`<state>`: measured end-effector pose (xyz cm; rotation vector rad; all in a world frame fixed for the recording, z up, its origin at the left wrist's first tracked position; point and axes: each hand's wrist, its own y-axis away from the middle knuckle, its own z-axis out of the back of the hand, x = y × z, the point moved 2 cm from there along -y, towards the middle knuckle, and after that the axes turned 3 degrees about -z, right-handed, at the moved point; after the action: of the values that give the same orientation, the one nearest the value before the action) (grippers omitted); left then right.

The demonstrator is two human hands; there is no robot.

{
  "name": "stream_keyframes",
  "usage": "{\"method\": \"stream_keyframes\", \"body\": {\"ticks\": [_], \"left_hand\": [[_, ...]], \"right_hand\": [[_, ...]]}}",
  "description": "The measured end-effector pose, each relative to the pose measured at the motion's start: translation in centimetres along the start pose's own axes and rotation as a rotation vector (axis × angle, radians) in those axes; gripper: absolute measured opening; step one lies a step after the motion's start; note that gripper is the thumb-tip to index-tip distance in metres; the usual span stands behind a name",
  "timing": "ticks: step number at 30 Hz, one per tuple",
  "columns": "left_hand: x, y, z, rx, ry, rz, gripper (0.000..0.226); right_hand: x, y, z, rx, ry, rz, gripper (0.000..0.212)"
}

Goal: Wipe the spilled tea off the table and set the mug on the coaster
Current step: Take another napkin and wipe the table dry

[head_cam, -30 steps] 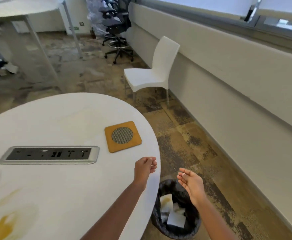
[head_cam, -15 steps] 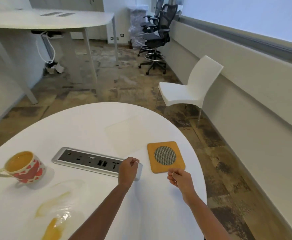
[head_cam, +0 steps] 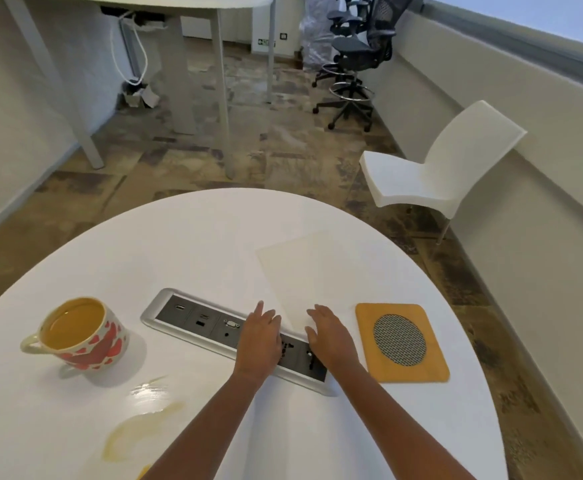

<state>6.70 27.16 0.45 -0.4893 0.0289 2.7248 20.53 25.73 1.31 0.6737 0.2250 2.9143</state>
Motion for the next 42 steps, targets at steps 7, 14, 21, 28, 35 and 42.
{"method": "stream_keyframes", "body": {"ticks": [7, 14, 21, 28, 35, 42], "left_hand": [[1.2, -0.5, -0.6, 0.032, -0.071, -0.011, 0.036], [1.9, -0.4, 0.2, 0.0, -0.06, -0.011, 0.046], [2.5, -0.1, 1.4, 0.04, -0.066, 0.019, 0.048], [2.6, 1.9, 1.1, 0.062, -0.023, 0.044, 0.044], [2.6, 3.2, 2.8, -0.028, 0.034, 0.059, 0.055], [0.2, 3.7, 9.1, -0.304, -0.015, -0.132, 0.076]], "right_hand": [[-0.9, -2.2, -1.5, 0.005, 0.28, 0.024, 0.038], [-1.4, -3.0, -0.7, -0.08, 0.413, 0.088, 0.026], [-0.9, -2.0, -0.4, -0.021, 0.29, 0.13, 0.036], [0.0, -1.5, -0.6, -0.077, 0.35, 0.09, 0.023], [2.4, 0.5, 2.4, -0.254, 0.241, 0.184, 0.017], [5.0, 6.9, 8.7, -0.493, 0.143, 0.508, 0.015]]}}
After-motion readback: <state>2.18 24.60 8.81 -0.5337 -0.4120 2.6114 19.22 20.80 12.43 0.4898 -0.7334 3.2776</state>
